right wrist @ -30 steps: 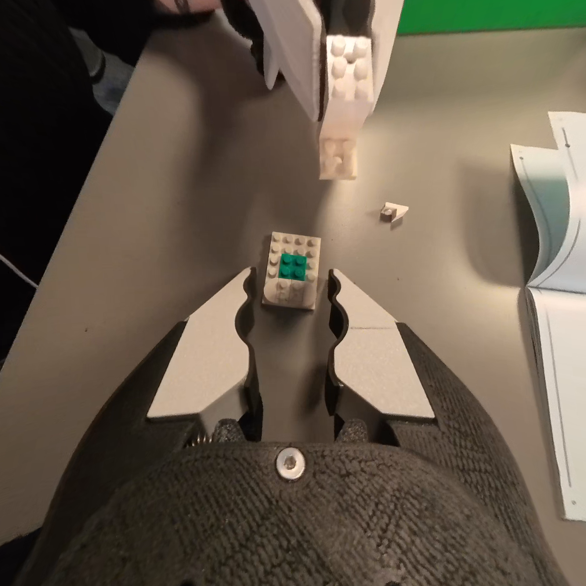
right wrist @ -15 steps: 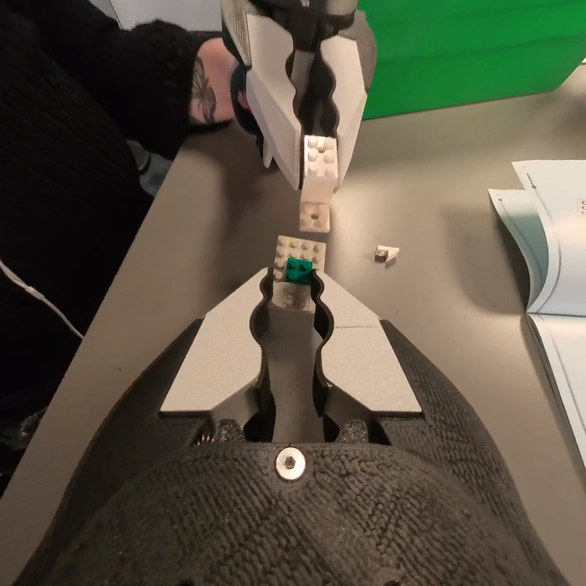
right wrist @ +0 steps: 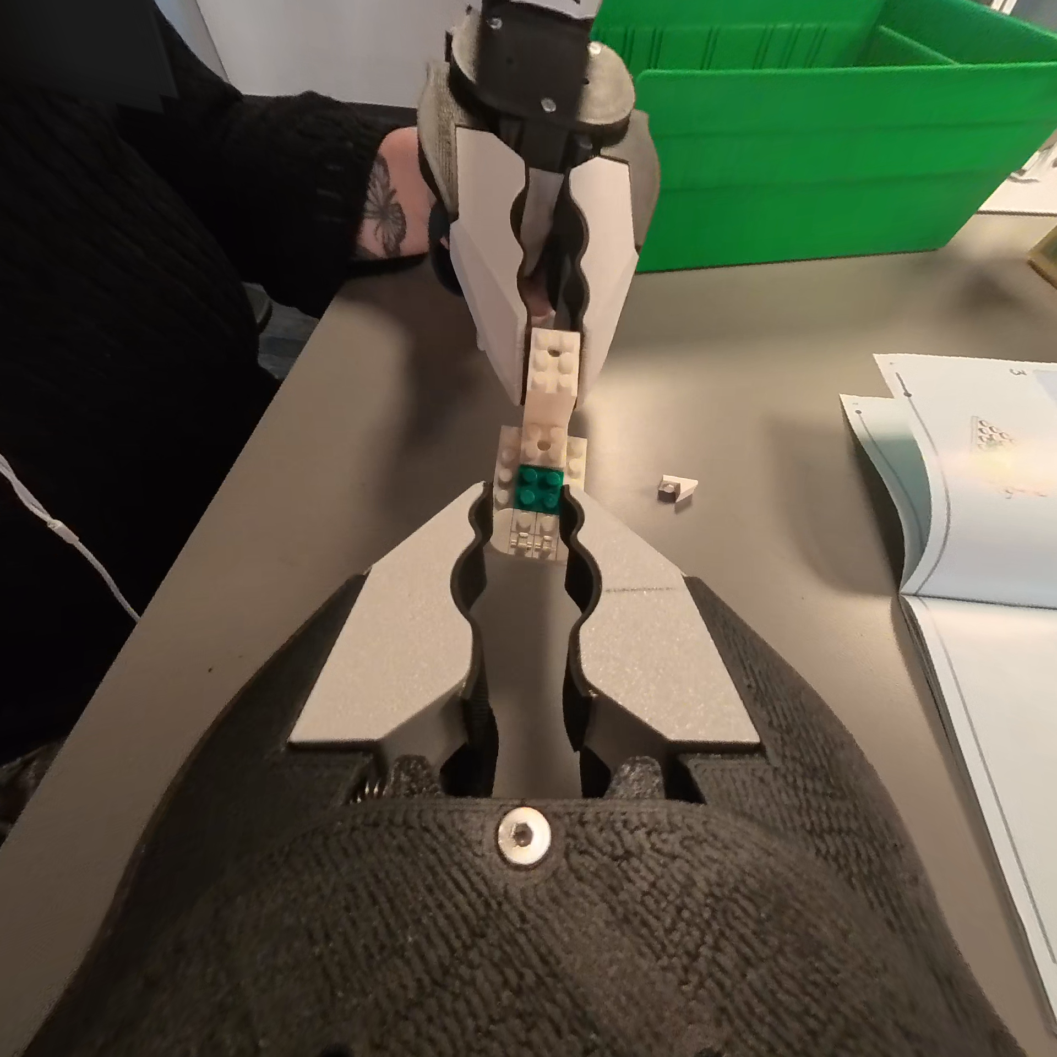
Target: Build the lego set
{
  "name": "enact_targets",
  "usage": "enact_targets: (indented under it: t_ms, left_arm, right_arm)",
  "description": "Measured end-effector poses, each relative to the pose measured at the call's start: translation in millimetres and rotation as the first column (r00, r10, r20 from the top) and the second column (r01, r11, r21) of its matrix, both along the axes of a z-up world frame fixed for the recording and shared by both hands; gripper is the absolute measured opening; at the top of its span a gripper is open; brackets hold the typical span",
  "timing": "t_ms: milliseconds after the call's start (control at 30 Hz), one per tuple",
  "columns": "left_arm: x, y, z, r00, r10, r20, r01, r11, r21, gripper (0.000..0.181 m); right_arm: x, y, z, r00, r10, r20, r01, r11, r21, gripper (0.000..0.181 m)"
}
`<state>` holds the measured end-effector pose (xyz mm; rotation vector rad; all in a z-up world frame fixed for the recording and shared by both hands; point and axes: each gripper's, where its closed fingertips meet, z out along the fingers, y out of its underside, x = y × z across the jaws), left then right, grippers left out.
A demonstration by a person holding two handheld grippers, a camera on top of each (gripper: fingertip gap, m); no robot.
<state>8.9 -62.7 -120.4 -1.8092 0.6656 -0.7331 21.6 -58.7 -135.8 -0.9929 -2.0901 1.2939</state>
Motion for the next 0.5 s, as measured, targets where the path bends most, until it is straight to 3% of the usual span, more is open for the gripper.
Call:
enact_targets:
  t_ms: [500]
  left_arm:
    - [2.0,-0.7,2.3,1.000,0.001,0.003,-0.001,1.000,0.018,0.020]
  right_arm:
    - [0.6,-2.3,0.5,1.000,0.016,-0.005,-0.016,0.999,-0.034,0.021]
